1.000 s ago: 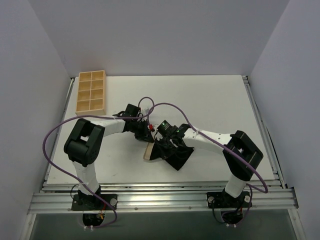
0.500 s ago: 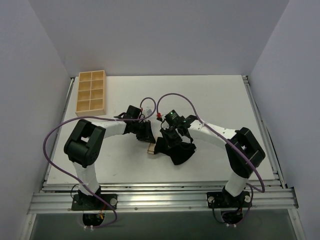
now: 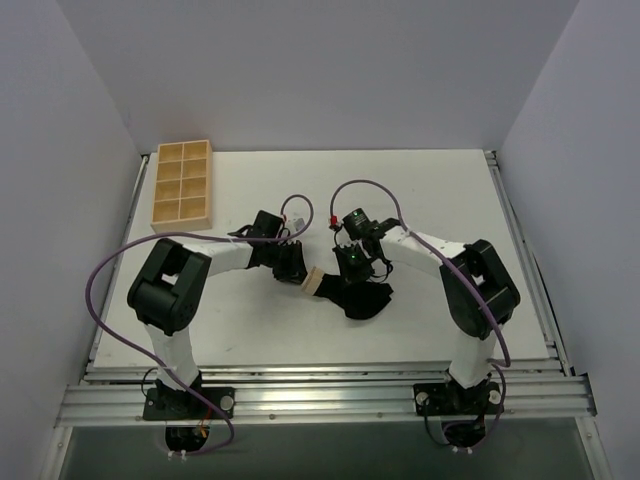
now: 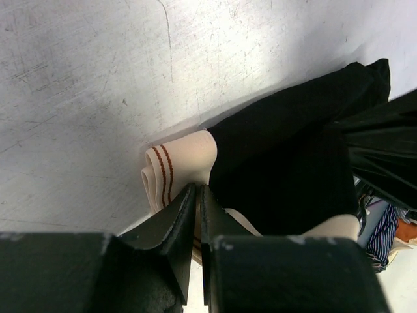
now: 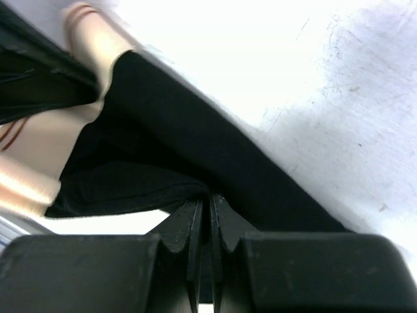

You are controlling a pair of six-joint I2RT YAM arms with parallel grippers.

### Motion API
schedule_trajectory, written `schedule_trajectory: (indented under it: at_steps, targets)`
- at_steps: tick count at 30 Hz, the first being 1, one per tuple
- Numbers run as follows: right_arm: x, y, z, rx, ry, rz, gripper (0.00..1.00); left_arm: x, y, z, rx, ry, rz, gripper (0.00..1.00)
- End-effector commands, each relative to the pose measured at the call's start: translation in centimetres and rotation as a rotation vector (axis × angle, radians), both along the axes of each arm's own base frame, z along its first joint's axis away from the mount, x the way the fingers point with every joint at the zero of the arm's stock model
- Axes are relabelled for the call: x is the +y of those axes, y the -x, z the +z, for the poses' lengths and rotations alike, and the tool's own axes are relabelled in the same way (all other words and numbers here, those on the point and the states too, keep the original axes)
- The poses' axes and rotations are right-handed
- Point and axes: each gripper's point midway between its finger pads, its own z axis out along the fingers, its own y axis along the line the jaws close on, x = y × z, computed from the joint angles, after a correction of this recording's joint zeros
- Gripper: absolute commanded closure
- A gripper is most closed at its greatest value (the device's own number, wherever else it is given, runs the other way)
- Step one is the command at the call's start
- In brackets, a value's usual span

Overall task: Roll the underwear
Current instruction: Fold the underwear

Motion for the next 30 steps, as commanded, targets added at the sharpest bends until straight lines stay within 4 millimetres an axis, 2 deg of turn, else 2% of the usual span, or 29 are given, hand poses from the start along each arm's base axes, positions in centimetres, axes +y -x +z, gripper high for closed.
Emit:
schedule_trajectory:
  at_steps: [1,6,7,11,15,19,23,30]
  targets:
    - [-0.3,0.0,-0.4,0.032,0.036,0.015,1.0,0.8,0.6,-0.4,-0.012,-0.054,-0.005,0.83]
    - [-0.5,0.2,-1.5,0.053,0.046,0.02,1.0,0.8,-1.0,2.1,-0.047,-0.028,0.042,0.74]
    - [-0.6,0.3,-1.7,0.055,0.049,0.02,1.0,1.4,-1.7,2.6,-0.056,-0.025,0.068,0.69]
    - [-0.7,0.6,-2.1,0.066,0.049,0.022,1.0,3.0,-3.7,5.3,-0.092,0.03,0.148,0.61]
    - [-0.6,0.7,-2.1,0.069,0.041,0.024,1.0,3.6,-4.4,7.8,-0.153,0.096,0.119,0.56]
    - [-0.3,0.7,-1.8,0.07,0.024,0.026,1.0,1.8,-2.6,9.8,-0.18,0.245,-0.043,0.51]
    - [-0.3,0.8,-1.8,0.074,0.021,0.033,1.0,0.8,-1.3,9.6,-0.149,0.326,-0.143,0.42]
    - [-0.3,1.1,-1.7,0.077,0.017,0.036,1.0,-0.9,0.1,10.3,-0.269,0.343,-0.279,0.42]
